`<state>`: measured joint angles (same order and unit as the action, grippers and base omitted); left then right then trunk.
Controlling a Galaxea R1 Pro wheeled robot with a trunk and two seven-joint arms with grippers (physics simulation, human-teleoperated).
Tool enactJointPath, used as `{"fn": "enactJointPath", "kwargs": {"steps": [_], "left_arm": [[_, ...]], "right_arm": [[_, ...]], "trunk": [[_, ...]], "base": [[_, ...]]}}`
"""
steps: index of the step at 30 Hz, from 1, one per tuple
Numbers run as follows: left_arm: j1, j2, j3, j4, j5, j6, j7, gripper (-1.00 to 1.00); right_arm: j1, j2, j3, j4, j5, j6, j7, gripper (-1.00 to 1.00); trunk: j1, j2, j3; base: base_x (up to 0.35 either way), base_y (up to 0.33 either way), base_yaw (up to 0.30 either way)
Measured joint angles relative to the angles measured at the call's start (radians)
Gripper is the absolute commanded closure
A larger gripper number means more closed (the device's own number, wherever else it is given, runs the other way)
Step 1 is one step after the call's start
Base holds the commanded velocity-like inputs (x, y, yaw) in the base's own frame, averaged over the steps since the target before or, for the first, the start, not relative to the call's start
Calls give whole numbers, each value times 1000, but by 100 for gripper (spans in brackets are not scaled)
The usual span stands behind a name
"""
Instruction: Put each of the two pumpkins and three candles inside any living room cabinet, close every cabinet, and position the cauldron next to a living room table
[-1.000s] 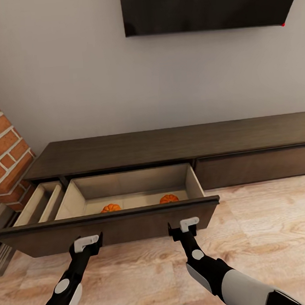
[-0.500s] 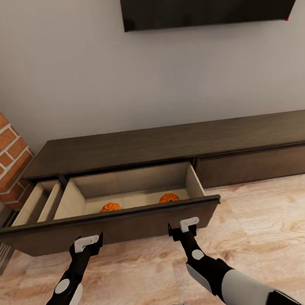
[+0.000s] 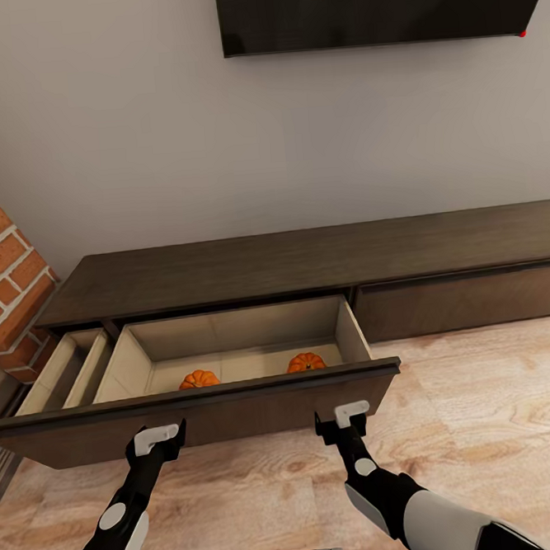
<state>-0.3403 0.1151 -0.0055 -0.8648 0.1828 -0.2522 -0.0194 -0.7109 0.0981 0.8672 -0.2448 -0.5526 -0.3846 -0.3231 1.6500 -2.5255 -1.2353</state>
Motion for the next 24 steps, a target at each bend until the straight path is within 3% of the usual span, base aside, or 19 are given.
{"fn": "enactJointPath", "kwargs": {"steps": [14,24], "left_arm": [[0,1,-2,1,-2,0,0,-100],[0,1,-1,1,-1,0,1,-100]], "right_arm": [[0,0,0,5,0,1,-1,-100],[0,0,0,5,0,1,0,-100]], "trunk": [[0,0,0],[-1,0,0]], "base": [[72,0,0],[231,0,0]]}}
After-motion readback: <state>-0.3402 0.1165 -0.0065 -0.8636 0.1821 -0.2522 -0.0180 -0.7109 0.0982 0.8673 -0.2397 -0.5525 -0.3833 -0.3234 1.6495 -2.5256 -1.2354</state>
